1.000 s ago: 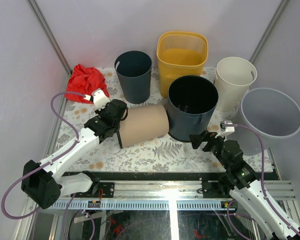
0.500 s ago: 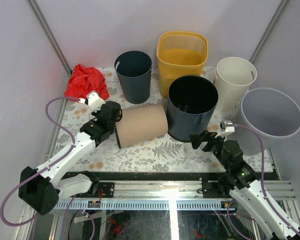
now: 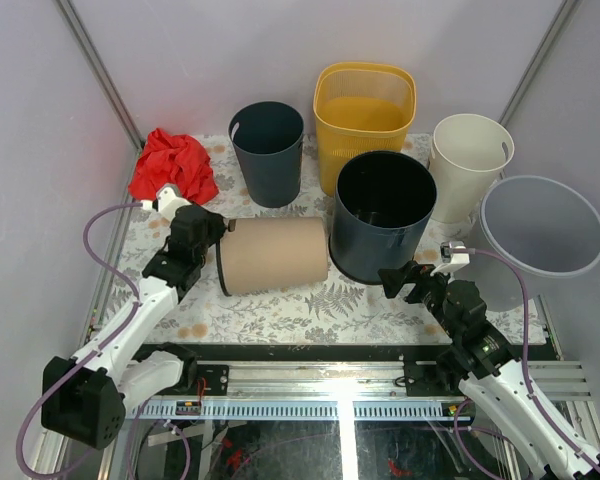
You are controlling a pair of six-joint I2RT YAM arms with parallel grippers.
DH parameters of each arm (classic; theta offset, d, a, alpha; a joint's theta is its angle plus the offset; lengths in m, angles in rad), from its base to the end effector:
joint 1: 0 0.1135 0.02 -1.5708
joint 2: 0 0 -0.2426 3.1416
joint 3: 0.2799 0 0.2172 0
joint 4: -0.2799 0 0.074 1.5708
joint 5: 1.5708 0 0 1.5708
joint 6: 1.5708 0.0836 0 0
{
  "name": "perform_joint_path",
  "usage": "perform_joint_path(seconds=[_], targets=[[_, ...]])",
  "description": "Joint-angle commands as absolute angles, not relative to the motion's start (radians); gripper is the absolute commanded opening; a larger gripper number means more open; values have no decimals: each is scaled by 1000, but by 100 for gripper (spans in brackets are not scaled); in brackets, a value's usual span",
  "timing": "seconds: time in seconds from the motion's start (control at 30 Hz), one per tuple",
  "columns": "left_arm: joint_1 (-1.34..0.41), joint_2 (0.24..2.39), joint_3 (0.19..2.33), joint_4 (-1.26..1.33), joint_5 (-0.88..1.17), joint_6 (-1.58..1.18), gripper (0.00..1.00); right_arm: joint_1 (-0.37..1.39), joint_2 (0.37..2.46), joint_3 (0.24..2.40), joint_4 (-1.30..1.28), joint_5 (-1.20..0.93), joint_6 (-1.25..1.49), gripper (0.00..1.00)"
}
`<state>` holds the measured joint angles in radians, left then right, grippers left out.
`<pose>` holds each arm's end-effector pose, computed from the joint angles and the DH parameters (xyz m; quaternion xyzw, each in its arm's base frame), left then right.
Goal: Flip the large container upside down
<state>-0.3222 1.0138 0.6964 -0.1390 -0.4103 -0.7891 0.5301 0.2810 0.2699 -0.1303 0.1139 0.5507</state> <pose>0.2420 -0.0456 0.2449 -0.2970 0.7835 -0.1262 0.5310 0.1358 0.0686 0.2163 0.0451 0.7536 0.2998 0.5832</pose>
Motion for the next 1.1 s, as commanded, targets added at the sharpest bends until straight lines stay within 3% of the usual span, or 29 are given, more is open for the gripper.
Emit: perform_joint_path(seconds=[0.0, 0.37, 0.57, 0.8, 0.93, 1.07], targets=[[-271, 997, 646, -9, -228, -784, 0, 527, 271, 272, -107, 124, 560, 99], [-89, 1035, 598, 147, 68, -905, 0, 527, 265, 271, -109, 122, 560, 99], [-74, 1048, 619, 104, 60, -862, 0, 526, 268, 271, -107, 121, 560, 99], [-74, 978, 726, -124, -45, -822, 13, 527, 269, 272, -106, 120, 560, 99], [-75, 896, 780, -275, -85, -785, 31, 527, 266, 271, -108, 121, 561, 99], [-78, 833, 801, -408, -43, -751, 38, 527, 268, 270, -102, 107, 558, 99]])
